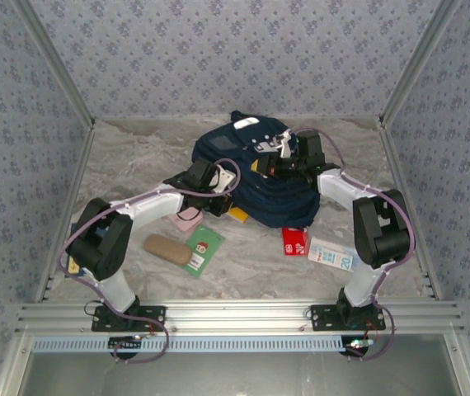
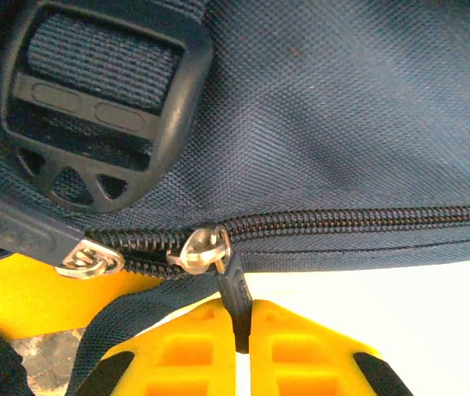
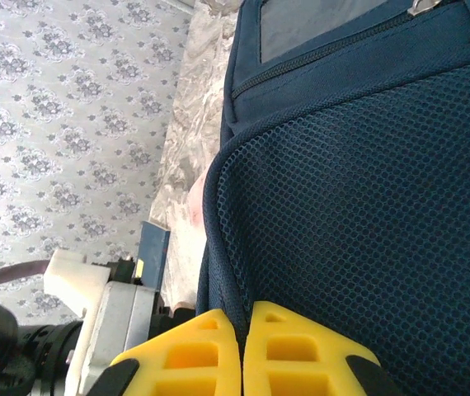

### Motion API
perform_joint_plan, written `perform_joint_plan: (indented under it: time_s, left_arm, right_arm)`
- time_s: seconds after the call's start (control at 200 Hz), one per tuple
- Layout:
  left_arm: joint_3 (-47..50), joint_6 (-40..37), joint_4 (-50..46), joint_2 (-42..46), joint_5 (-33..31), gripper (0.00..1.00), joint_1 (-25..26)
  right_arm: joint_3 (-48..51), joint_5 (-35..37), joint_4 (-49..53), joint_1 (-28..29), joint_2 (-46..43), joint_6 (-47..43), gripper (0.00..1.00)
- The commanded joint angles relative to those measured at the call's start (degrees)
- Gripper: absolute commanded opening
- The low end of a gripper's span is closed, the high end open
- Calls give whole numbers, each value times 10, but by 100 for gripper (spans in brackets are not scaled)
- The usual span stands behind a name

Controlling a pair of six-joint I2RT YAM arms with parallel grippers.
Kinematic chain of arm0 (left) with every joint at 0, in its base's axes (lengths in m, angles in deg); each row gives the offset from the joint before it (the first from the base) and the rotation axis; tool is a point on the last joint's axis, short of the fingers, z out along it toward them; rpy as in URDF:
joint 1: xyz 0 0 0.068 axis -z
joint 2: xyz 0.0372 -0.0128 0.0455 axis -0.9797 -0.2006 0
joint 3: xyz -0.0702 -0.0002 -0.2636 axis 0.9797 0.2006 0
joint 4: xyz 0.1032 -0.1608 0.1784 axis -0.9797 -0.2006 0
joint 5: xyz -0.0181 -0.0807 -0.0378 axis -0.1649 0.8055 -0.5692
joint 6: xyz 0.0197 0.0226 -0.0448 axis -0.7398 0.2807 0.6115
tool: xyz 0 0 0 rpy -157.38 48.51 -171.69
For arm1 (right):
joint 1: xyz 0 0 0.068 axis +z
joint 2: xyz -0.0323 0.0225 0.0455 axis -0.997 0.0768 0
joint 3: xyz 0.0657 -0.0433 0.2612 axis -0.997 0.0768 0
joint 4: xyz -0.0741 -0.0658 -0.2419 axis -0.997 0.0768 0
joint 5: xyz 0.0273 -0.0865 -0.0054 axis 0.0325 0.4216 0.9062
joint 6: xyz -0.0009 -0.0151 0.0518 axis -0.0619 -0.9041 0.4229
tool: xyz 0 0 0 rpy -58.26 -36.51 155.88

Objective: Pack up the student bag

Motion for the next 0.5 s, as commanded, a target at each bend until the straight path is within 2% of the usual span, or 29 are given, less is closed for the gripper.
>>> perform_joint_plan:
  time_s: [0.0, 0.25, 0.35, 0.495]
  left_arm:
    - [-1, 5, -30, 21, 52, 8, 38]
    - [17, 37, -19, 31, 45, 10, 52]
    - [19, 41, -36, 40, 38, 10, 51]
    - [-16, 32, -112, 25, 47, 11, 48]
  right_arm:
    - [-10, 64, -26, 3, -9, 7, 0]
    - [0, 88, -25, 11, -18, 8, 0]
    - [-3, 102, 8, 12, -25, -16, 0]
    - [-55, 173, 149, 31, -36, -176, 0]
